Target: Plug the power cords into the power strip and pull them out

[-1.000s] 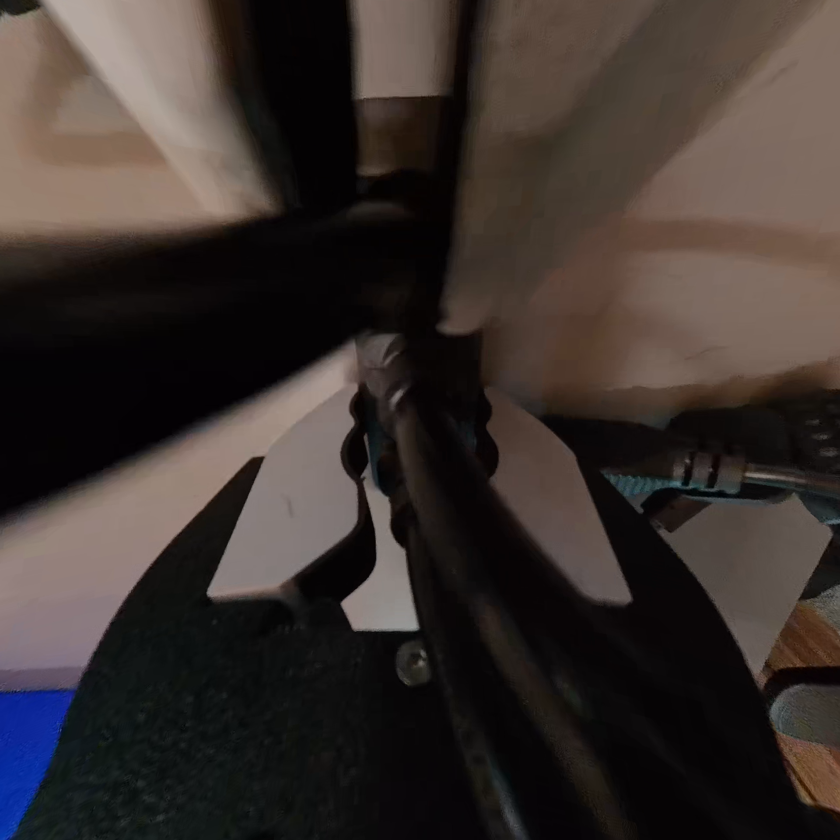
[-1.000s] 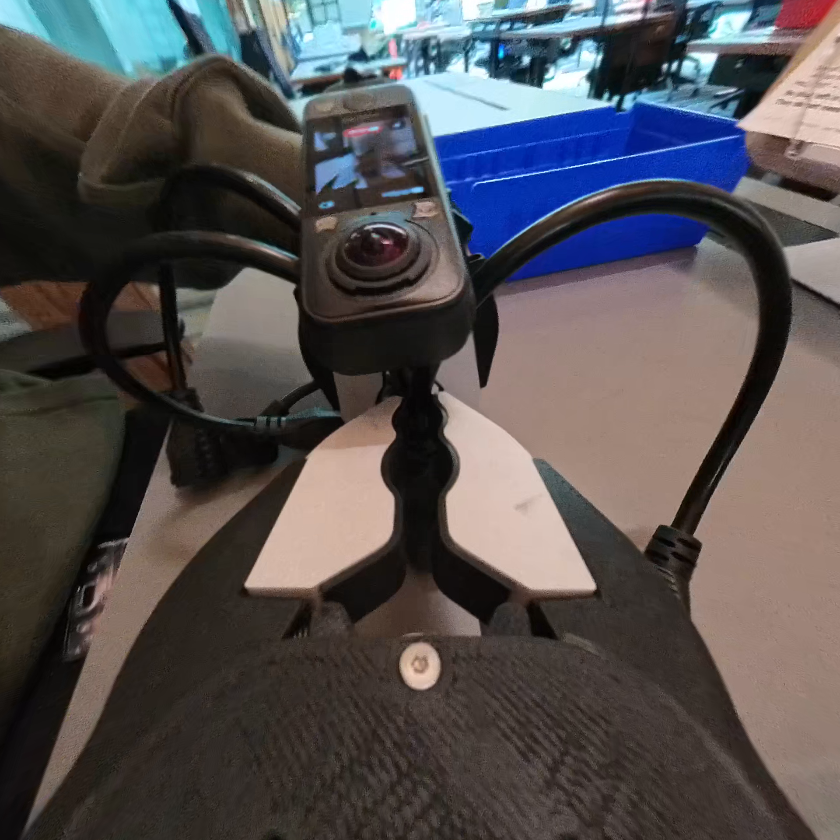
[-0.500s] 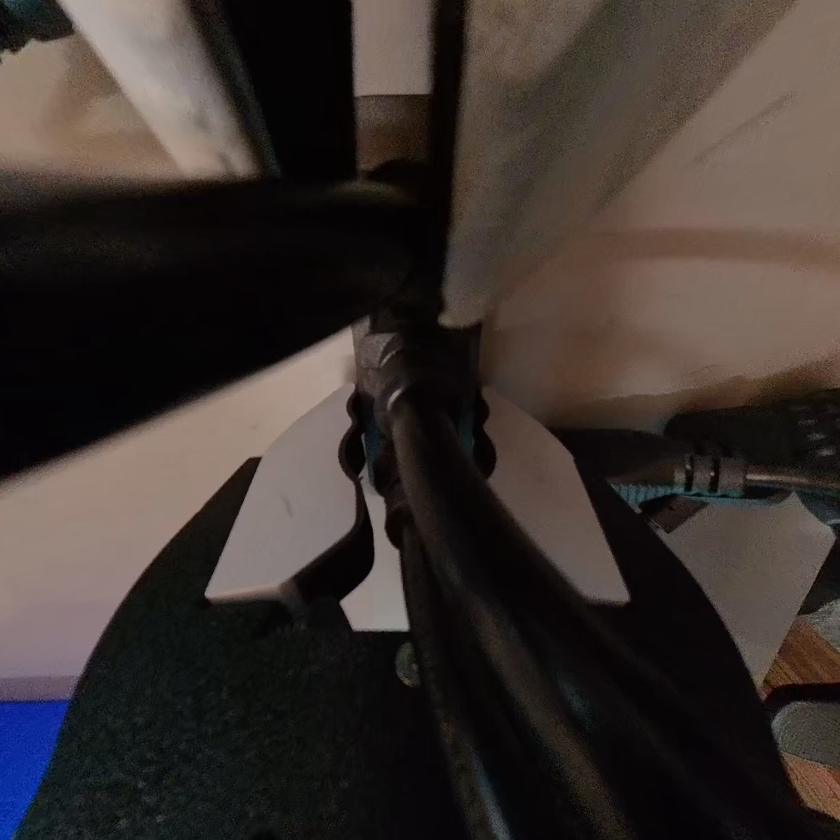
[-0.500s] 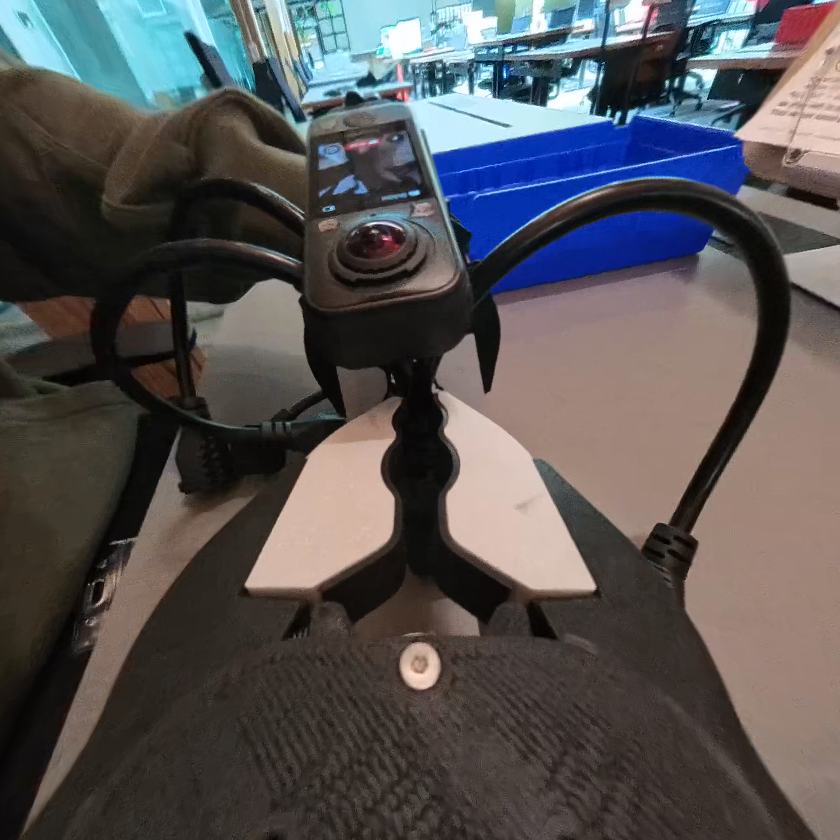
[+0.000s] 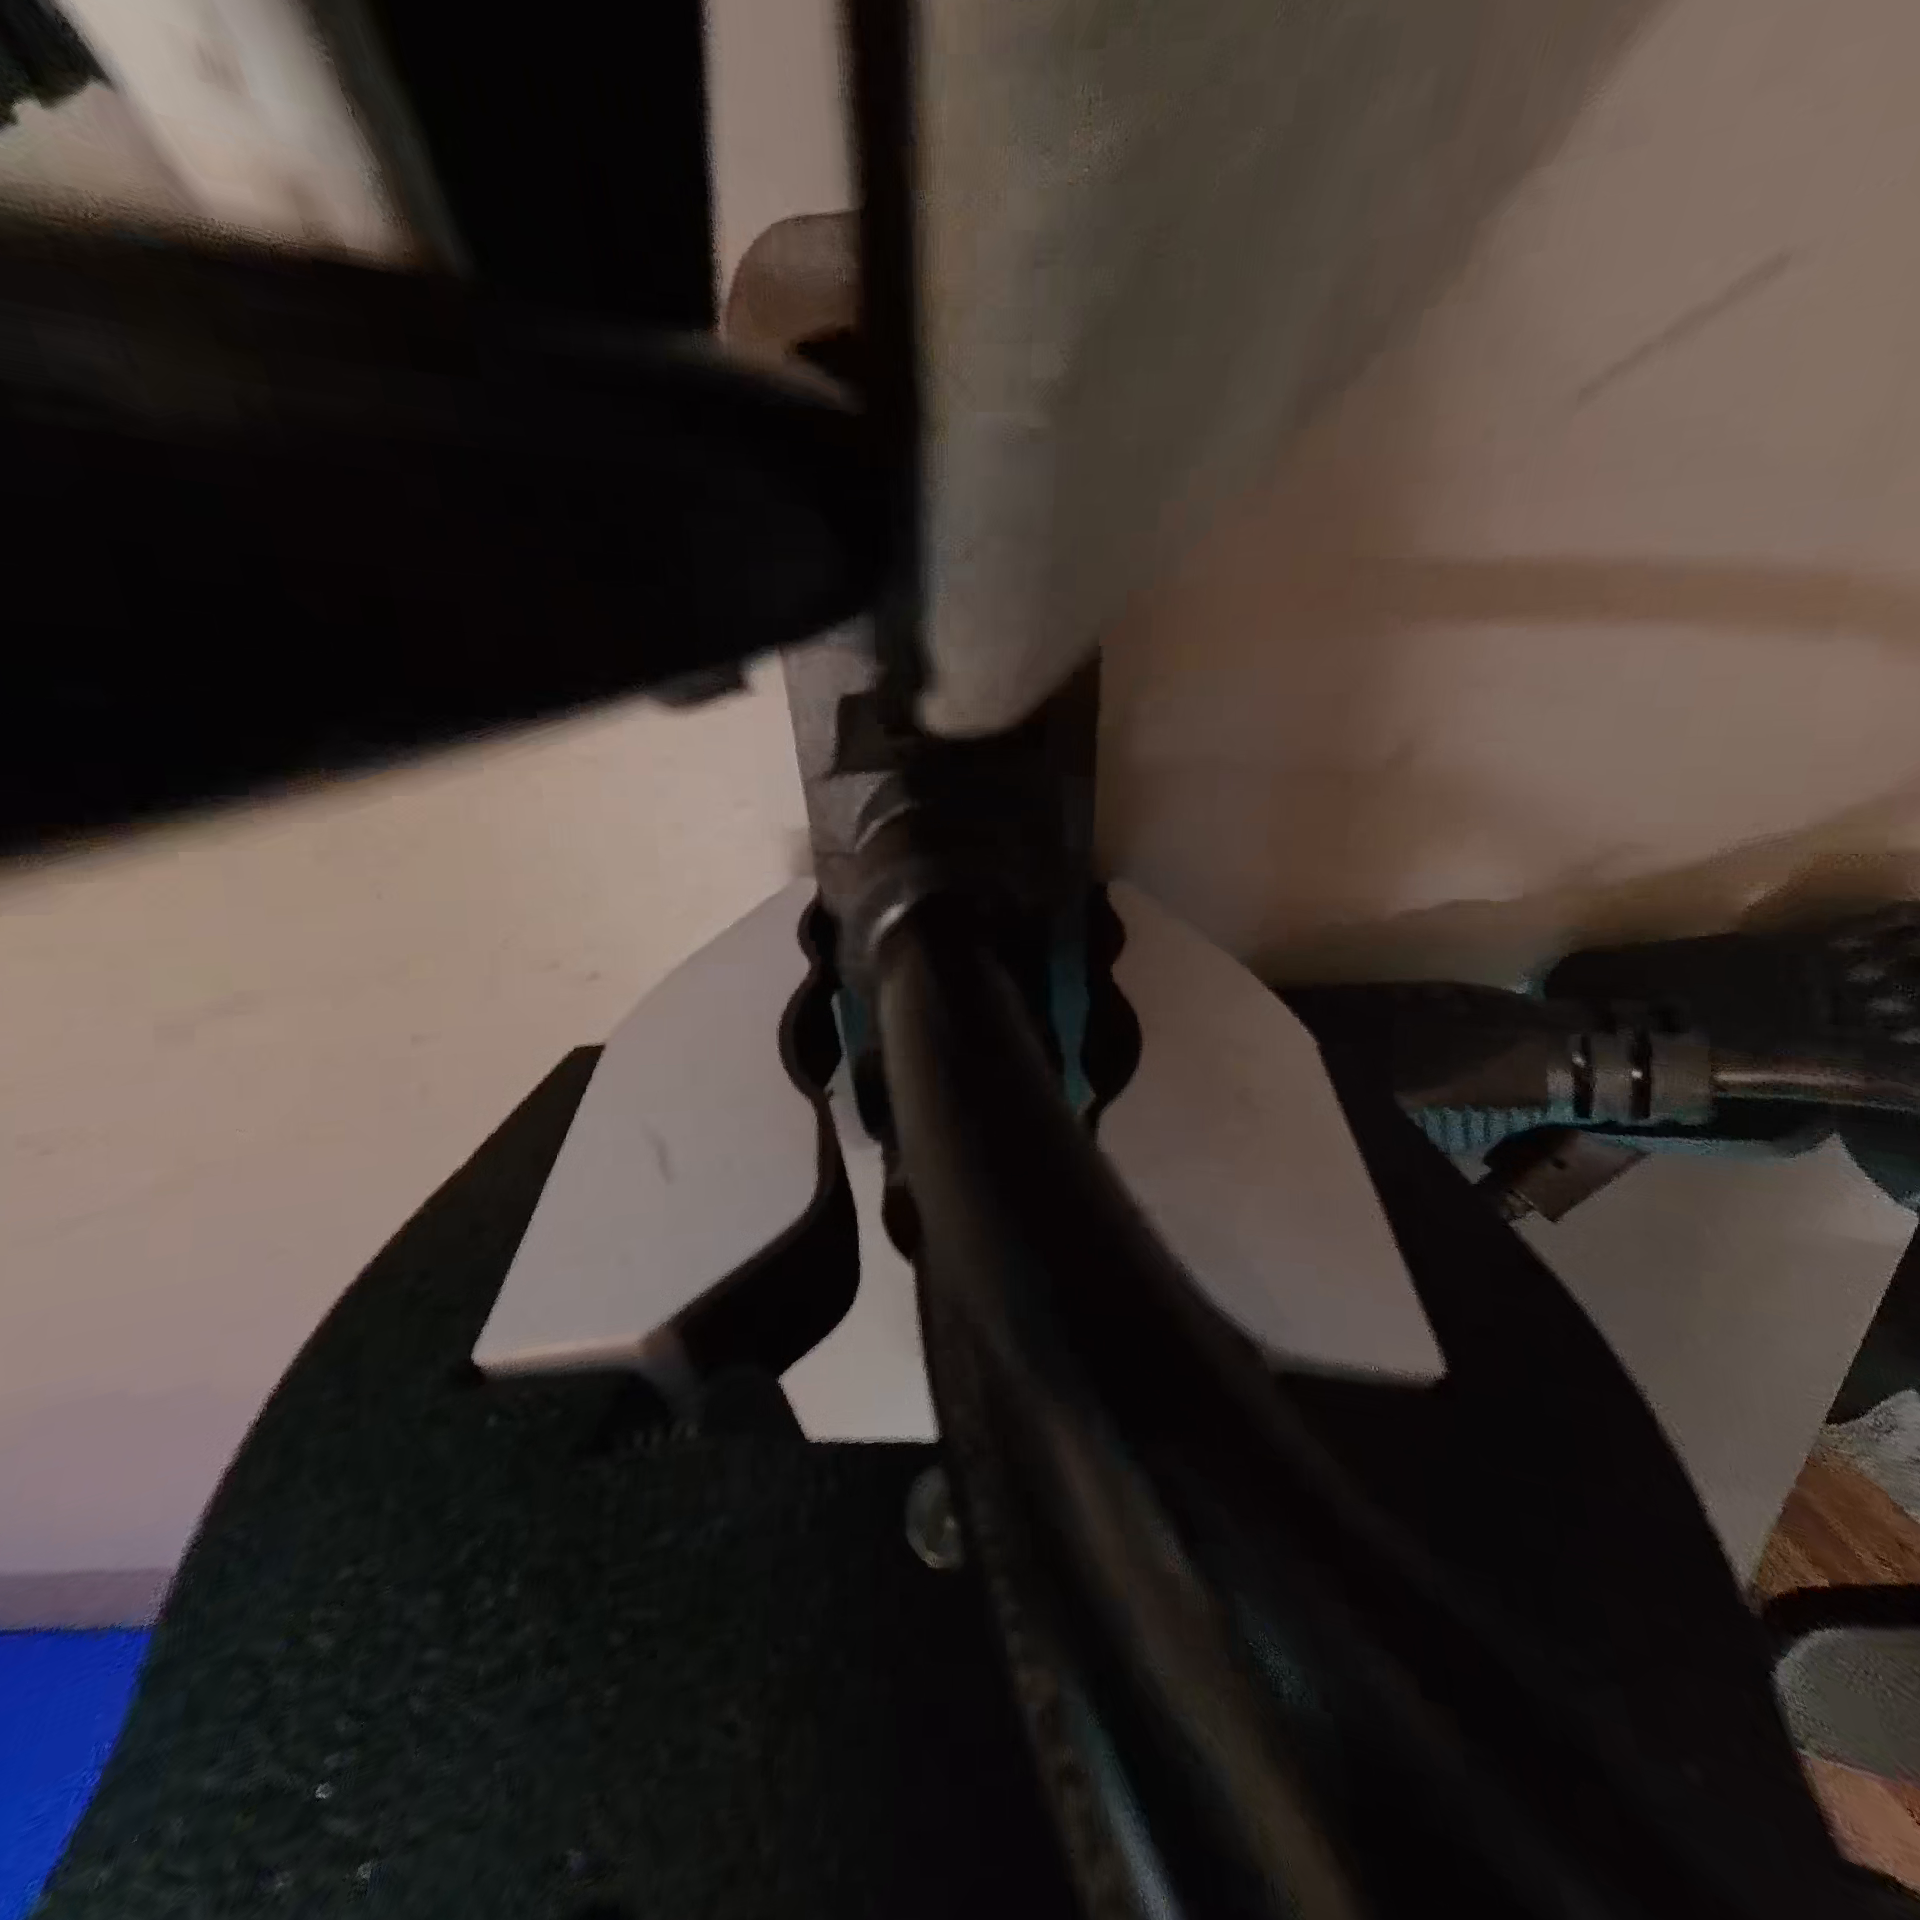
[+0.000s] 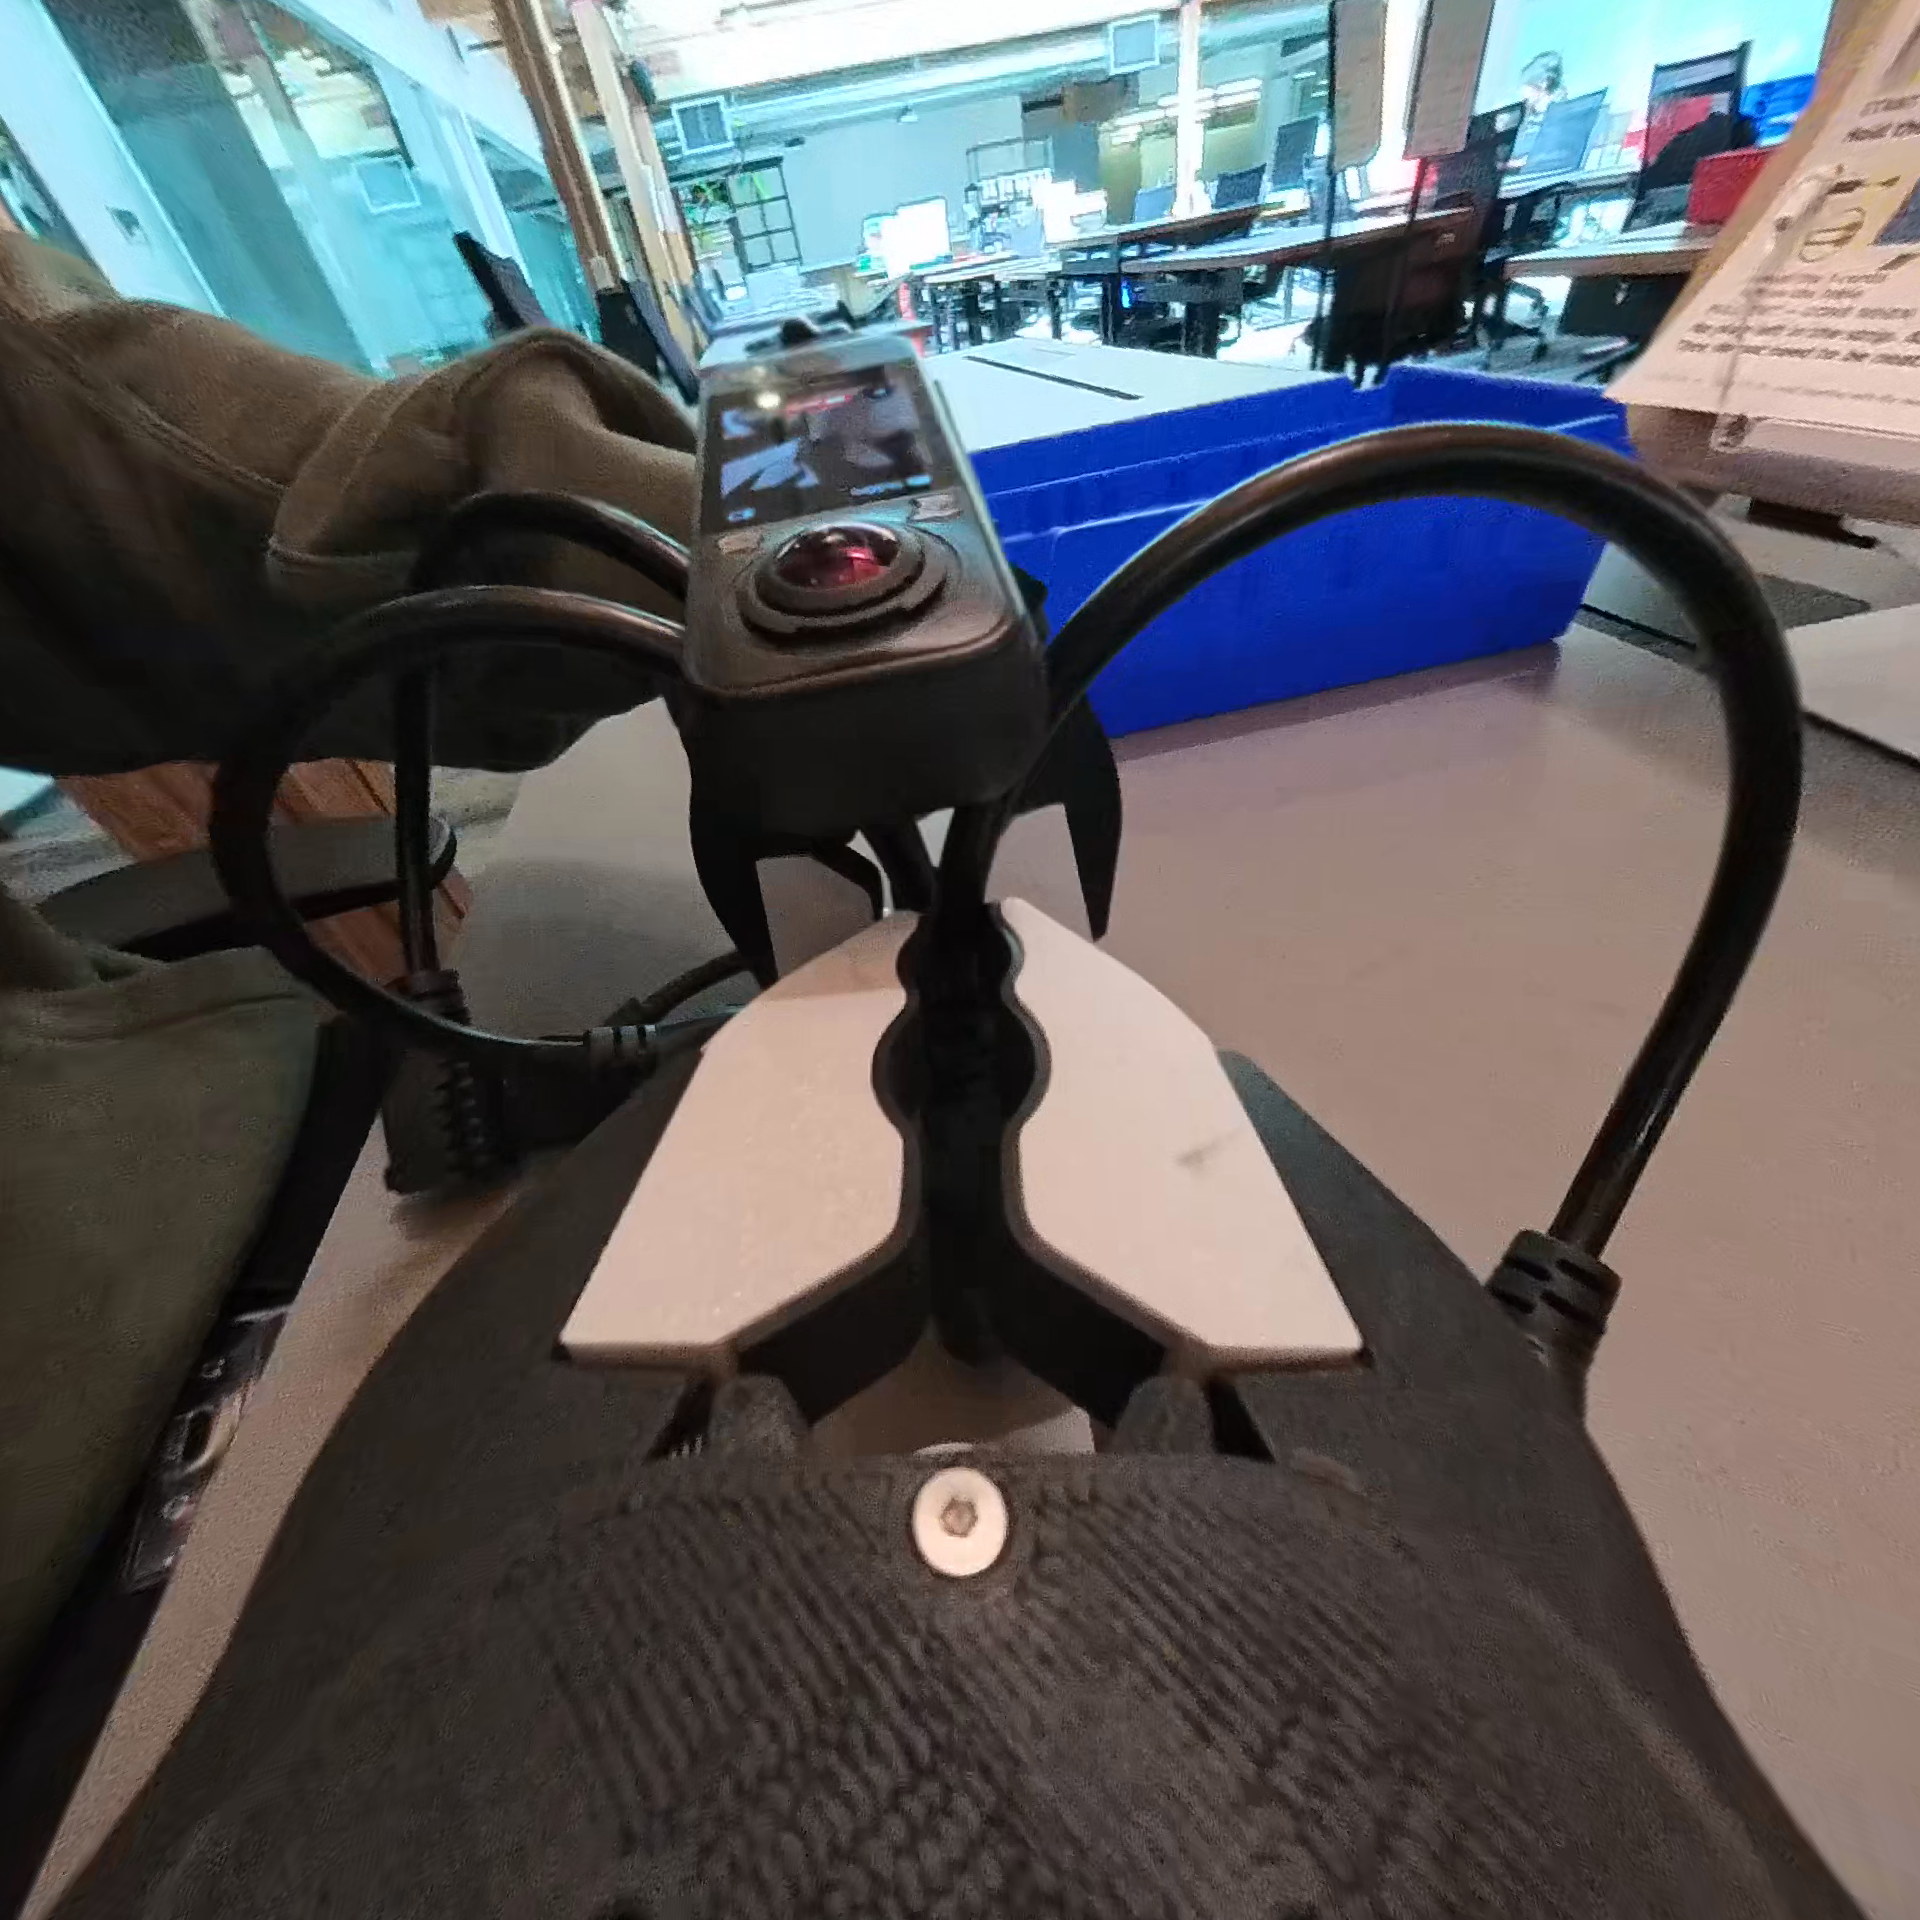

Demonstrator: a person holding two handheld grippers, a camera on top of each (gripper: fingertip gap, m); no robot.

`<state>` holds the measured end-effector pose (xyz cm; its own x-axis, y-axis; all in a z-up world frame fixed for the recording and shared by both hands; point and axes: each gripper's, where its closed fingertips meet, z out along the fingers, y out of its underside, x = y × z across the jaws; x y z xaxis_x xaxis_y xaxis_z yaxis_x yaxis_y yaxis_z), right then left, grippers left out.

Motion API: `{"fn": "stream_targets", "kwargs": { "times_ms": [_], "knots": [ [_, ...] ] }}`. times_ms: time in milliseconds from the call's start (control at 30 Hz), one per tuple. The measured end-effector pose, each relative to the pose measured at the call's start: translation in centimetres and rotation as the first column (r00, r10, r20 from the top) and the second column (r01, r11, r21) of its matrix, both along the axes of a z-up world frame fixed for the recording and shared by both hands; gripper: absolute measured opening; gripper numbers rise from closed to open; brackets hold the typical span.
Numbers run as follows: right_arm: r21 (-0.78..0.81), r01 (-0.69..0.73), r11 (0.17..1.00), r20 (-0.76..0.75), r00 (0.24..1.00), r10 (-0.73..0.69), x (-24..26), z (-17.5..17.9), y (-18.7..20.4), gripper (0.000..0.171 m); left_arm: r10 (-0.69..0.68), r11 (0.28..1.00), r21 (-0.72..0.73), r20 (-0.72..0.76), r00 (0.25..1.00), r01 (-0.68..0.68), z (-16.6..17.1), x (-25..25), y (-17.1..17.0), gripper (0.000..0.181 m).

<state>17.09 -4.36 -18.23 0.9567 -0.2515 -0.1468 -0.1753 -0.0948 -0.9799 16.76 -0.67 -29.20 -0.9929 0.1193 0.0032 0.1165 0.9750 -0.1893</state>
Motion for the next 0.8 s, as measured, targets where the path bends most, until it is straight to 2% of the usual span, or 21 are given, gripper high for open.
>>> {"fn": "stream_targets", "kwargs": {
  "times_ms": [100,200,233,300,333,400,533,600,733,800],
  "knots": [
    [0.002,-0.018,1.000,0.024,1.000,0.018,-0.2,0.2,0.2,0.008,-0.004,1.000,-0.020,0.003,1.000,0.004,0.0,-0.1,0.0,0.045],
    [0.076,0.048,0.996,-0.068,0.997,-0.043,1.0,0.2,-0.1,0.007,0.035,0.999,-0.017,-0.003,0.999,-0.035,0.0,0.2,-0.1,0.045],
    [0.070,0.037,0.997,-0.058,0.998,-0.032,0.7,0.2,0.1,0.007,0.026,0.999,-0.019,-0.006,1.000,-0.026,0.0,0.2,0.0,0.045],
    [-0.023,-0.074,0.997,0.031,0.997,0.075,-1.0,0.1,0.4,0.007,-0.051,0.998,-0.024,0.018,0.999,0.052,0.0,-0.2,-0.1,0.045],
    [-0.044,-0.067,0.997,0.040,0.997,0.069,-0.9,0.1,0.2,0.007,-0.042,0.999,-0.013,0.023,0.999,0.042,0.0,-0.2,-0.1,0.044],
    [0.025,-0.011,1.000,-0.007,1.000,0.011,0.1,0.2,0.2,0.007,-0.010,1.000,-0.009,-0.003,1.000,0.010,0.0,0.0,0.0,0.045],
    [-0.023,-0.074,0.997,0.017,0.997,0.074,-0.8,0.0,0.2,0.008,-0.045,0.999,-0.007,0.014,0.999,0.045,0.0,-0.2,-0.1,0.045],
    [-0.012,-0.048,0.999,-0.014,0.999,0.048,-0.4,-0.2,0.1,0.009,-0.030,1.000,0.004,0.001,1.000,0.030,-0.1,-0.1,-0.1,0.045],
    [-0.021,-0.027,0.999,-0.021,0.999,0.027,-0.2,-0.3,-0.2,0.009,-0.034,0.998,-0.045,0.002,0.999,0.034,0.0,0.1,-0.5,0.045],
    [-0.025,-0.014,1.000,-0.024,1.000,0.013,0.0,-0.3,-0.6,0.009,0.003,0.995,-0.103,-0.016,1.000,-0.005,0.0,0.2,-1.1,0.043]
  ]
}}
